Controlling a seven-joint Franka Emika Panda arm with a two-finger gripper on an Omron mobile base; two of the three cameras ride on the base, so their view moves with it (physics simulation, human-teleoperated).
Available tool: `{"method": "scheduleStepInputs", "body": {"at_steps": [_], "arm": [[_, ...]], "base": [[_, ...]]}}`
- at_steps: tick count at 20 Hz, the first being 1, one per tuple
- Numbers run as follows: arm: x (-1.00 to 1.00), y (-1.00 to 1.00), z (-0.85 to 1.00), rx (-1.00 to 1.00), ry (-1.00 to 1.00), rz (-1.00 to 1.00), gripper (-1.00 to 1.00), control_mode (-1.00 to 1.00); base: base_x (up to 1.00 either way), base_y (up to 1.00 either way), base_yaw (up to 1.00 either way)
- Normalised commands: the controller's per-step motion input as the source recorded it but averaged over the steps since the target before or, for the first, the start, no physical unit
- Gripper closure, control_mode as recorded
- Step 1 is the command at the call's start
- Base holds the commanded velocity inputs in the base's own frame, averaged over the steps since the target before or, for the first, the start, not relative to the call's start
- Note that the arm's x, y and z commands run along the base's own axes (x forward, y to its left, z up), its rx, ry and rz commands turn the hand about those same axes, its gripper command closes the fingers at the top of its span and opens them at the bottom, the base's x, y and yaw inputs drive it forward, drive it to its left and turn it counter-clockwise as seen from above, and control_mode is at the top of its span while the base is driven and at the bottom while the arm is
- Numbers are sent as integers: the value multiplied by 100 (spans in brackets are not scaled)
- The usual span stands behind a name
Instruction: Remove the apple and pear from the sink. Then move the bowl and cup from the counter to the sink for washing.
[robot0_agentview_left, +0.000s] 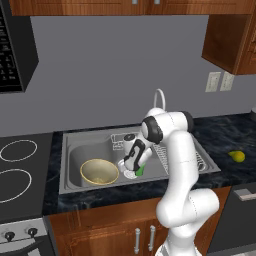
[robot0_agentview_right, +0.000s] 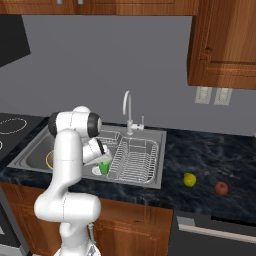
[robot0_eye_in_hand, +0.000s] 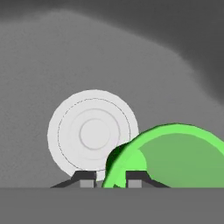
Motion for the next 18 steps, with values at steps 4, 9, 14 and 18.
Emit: {"method": "scheduleStepInputs", "body": {"at_steps": [4, 9, 14, 18], "arm": [[-13, -8, -13, 0, 0, -7, -100, -100], [-4, -2, -4, 0, 0, -7, -100, -100], [0, 0, 10, 0, 0, -2, -100, -100], [-1, 0, 26, 1, 0, -2, -100, -100]], "base": [[0, 0, 0], [0, 0, 0], [0, 0, 0], [0, 0, 0]]}}
